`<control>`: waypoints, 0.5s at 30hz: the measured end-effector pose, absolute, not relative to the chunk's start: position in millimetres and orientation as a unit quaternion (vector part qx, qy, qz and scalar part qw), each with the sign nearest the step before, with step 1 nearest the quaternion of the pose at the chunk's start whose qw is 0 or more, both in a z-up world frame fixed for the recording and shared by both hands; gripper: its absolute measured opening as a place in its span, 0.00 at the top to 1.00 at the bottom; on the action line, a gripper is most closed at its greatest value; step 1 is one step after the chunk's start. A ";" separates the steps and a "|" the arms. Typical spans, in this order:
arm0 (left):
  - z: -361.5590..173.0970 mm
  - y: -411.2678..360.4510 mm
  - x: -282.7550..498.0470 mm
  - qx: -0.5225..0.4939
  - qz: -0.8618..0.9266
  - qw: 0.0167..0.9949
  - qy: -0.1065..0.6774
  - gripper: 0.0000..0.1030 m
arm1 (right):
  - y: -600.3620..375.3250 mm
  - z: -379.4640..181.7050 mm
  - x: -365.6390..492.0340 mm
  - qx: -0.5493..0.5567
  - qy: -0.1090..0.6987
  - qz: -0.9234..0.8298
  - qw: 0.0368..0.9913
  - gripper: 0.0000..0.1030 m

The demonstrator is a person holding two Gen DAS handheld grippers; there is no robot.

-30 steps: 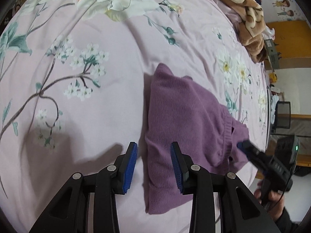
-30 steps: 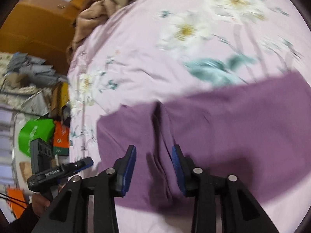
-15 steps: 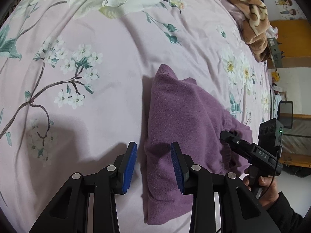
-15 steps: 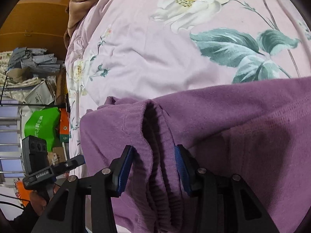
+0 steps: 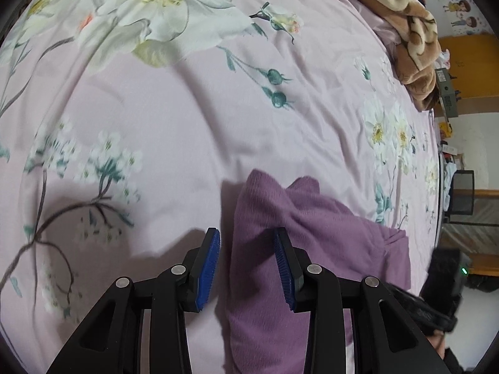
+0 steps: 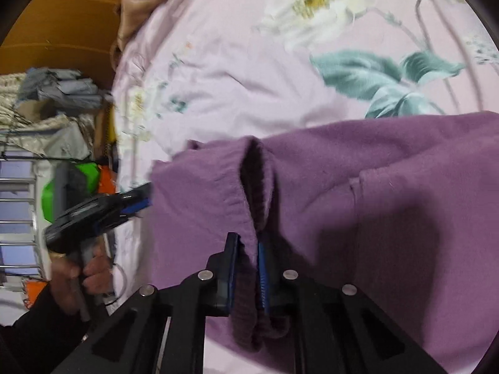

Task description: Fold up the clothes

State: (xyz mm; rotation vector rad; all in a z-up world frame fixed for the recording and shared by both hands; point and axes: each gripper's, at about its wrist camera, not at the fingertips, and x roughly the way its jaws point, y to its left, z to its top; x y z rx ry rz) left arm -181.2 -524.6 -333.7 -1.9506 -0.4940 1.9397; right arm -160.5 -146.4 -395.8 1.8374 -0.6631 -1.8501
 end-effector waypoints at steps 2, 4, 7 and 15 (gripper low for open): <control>-335.6 -522.0 -182.7 -0.690 0.682 0.175 -0.171 0.64 | -138.8 -396.5 -152.5 0.668 -0.248 -0.673 0.199 0.88; -338.6 -519.5 -183.5 -0.693 0.678 0.177 -0.167 0.64 | -131.5 -408.5 -147.0 0.682 -0.264 -0.660 0.172 0.81; -337.7 -515.6 -185.1 -0.693 0.679 0.181 -0.159 0.64 | -126.4 -421.6 -148.8 0.695 -0.280 -0.646 0.145 0.73; -339.6 -507.0 -196.7 -0.692 0.685 0.176 -0.147 0.64 | -143.8 -355.1 -176.0 0.616 -0.186 -0.751 0.149 0.68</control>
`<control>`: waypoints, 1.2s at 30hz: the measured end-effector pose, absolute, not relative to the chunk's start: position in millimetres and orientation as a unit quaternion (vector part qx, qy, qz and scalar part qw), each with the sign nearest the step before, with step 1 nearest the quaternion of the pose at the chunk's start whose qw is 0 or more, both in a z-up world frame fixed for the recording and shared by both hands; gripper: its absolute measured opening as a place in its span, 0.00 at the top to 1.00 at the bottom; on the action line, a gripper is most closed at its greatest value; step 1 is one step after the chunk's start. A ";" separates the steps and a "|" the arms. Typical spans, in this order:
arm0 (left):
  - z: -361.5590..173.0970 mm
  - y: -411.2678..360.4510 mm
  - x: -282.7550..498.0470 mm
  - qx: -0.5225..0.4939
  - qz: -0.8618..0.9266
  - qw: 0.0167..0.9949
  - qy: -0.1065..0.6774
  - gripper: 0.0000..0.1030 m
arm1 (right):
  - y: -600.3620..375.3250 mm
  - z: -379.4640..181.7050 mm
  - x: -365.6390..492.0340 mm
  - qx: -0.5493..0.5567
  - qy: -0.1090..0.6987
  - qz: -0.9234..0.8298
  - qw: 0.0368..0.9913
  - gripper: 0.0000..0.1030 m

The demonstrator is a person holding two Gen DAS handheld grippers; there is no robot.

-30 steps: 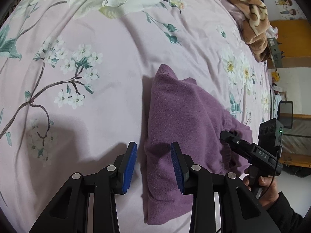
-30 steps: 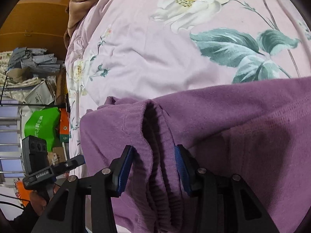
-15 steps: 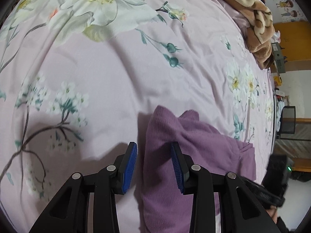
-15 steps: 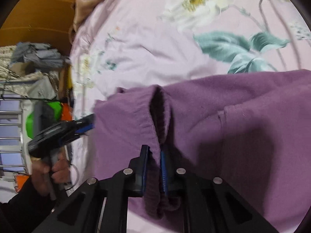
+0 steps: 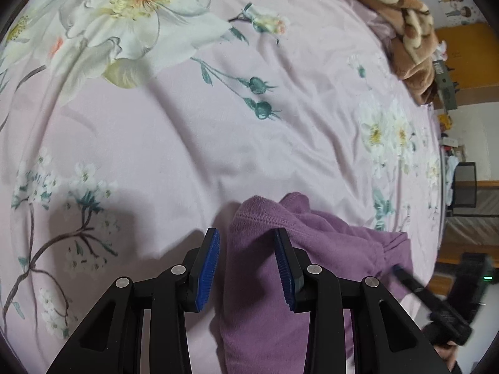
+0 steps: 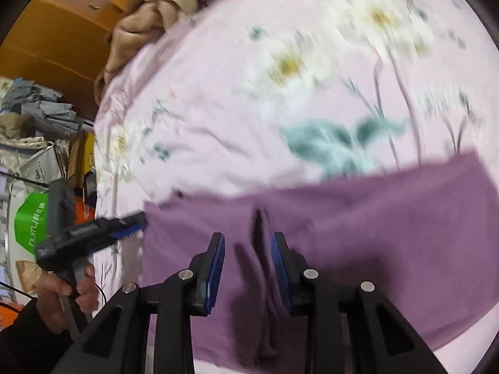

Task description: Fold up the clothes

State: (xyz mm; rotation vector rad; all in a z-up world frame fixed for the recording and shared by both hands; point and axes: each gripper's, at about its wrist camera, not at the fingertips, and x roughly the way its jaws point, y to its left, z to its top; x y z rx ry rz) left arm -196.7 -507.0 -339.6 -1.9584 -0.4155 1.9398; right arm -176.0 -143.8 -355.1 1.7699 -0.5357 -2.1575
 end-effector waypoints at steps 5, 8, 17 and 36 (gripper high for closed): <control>-357.8 -500.5 -198.0 -0.708 0.675 0.163 -0.129 0.63 | -188.8 -378.6 -201.4 0.649 -0.115 -0.728 0.188 0.74; -344.4 -505.4 -192.3 -0.696 0.686 0.167 -0.129 0.63 | -190.4 -400.0 -214.3 0.673 -0.106 -0.716 0.154 0.84; -322.2 -522.7 -103.6 -0.701 0.672 0.198 -0.131 0.60 | -198.1 -362.9 -161.9 0.649 -0.107 -0.716 0.233 0.77; -334.8 -526.9 -47.4 -0.715 0.665 0.186 -0.116 0.56 | -241.9 -409.3 -190.9 0.663 -0.085 -0.717 0.198 0.79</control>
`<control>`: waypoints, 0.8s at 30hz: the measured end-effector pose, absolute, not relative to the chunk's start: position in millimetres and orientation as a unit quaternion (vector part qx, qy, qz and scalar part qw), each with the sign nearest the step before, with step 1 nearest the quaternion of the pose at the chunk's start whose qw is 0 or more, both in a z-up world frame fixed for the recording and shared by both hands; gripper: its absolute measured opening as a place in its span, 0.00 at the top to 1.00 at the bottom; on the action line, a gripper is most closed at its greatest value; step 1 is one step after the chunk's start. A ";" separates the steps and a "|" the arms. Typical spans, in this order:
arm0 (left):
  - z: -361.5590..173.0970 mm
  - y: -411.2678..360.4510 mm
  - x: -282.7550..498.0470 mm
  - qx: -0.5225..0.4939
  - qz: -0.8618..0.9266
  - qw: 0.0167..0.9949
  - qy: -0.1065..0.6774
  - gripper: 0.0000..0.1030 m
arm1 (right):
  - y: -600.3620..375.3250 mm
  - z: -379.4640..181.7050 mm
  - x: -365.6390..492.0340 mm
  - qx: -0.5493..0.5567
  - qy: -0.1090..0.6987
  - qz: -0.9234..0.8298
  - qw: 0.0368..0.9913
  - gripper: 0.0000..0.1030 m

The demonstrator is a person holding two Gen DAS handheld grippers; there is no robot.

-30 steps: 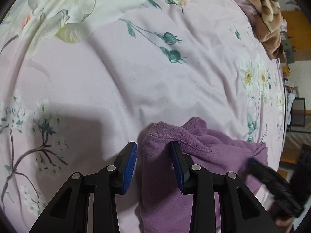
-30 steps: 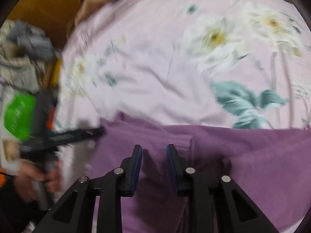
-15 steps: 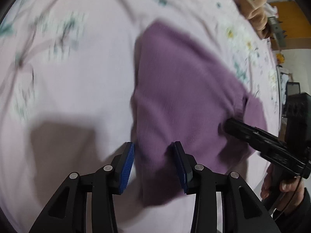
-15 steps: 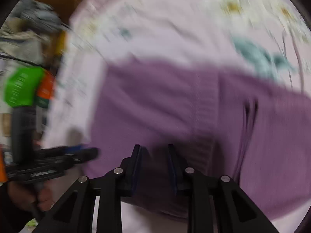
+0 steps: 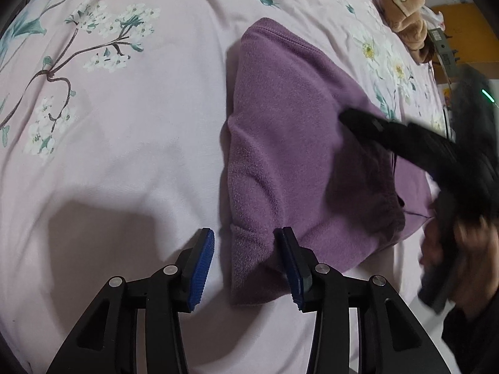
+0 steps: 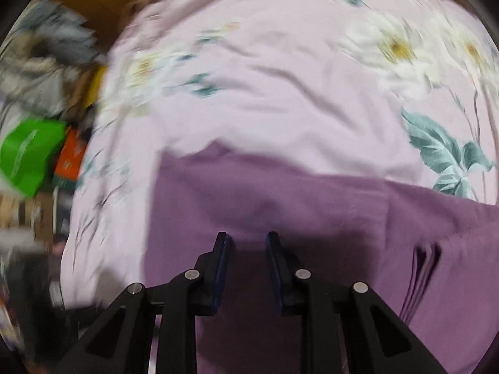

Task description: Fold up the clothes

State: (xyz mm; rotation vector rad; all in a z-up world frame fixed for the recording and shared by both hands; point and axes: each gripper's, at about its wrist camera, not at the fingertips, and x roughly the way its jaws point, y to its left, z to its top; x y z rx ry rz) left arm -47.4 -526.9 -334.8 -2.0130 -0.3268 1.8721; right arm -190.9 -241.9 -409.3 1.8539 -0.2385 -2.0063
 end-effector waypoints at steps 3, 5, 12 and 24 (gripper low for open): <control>-329.6 -523.7 -47.4 -0.715 0.665 0.185 -0.112 0.56 | -226.0 -400.0 -189.2 0.655 -0.121 -0.722 0.188 0.80; -323.3 -524.9 -50.0 -0.710 0.672 0.183 -0.109 0.56 | -221.8 -379.5 -170.9 0.639 -0.103 -0.735 0.203 0.79; -306.4 -510.0 -72.3 -0.693 0.689 0.189 -0.097 0.56 | -178.6 -387.2 -97.9 0.686 -0.119 -0.692 0.192 0.89; -312.6 -431.9 -45.7 -0.713 0.660 0.231 -0.055 0.56 | -125.1 -372.8 -100.1 0.674 -0.164 -0.699 0.173 0.83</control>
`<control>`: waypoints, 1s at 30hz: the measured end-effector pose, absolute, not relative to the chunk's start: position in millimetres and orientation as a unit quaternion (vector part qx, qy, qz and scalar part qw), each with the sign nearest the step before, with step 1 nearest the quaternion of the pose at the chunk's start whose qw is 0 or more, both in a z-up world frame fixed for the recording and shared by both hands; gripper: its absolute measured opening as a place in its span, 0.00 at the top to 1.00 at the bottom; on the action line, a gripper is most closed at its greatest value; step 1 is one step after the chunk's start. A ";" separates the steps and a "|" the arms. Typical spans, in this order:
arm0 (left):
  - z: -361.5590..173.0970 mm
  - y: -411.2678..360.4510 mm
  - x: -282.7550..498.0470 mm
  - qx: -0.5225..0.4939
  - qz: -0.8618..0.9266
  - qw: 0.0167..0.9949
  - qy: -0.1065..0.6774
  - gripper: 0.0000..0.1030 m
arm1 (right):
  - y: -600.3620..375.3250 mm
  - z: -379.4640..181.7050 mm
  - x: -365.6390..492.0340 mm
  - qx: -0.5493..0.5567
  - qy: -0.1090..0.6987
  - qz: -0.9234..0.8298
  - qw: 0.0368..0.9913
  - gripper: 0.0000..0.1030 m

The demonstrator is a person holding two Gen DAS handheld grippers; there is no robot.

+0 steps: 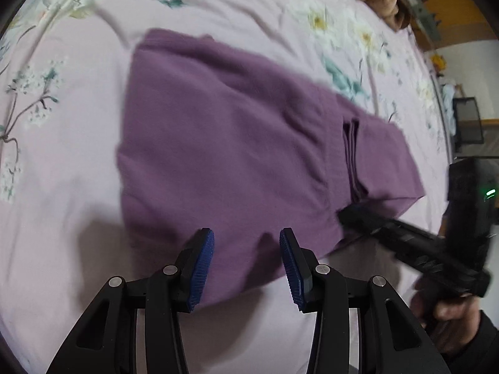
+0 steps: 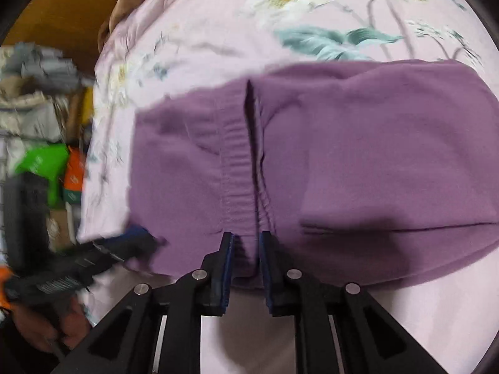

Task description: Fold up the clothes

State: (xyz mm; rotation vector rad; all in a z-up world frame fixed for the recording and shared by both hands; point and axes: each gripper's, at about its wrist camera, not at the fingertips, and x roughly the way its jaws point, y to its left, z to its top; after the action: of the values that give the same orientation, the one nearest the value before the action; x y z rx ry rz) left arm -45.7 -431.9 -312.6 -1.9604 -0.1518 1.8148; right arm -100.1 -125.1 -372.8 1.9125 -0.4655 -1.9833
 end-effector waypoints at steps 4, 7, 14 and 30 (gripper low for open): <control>-302.4 -409.8 -52.6 -0.697 0.677 0.231 -0.057 0.56 | -90.8 -351.8 -100.4 0.648 -0.186 -0.719 0.171 0.82; -299.9 -389.5 -68.6 -0.684 0.690 0.229 -0.050 0.56 | -62.7 -344.6 -100.9 0.638 -0.194 -0.728 0.161 0.81; -309.0 -336.8 -102.3 -0.678 0.702 0.219 -0.022 0.56 | 6.9 -349.7 -113.5 0.626 -0.205 -0.744 0.110 0.80; -327.8 -229.4 -69.0 -0.708 0.653 0.270 0.005 0.53 | 73.0 -366.4 -153.8 0.649 -0.197 -0.728 0.102 0.82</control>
State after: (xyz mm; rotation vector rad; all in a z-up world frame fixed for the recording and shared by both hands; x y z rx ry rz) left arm -69.0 -229.4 -327.8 -1.9070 0.0146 1.7607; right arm -153.8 73.0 -366.4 1.9161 -0.5806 -2.1501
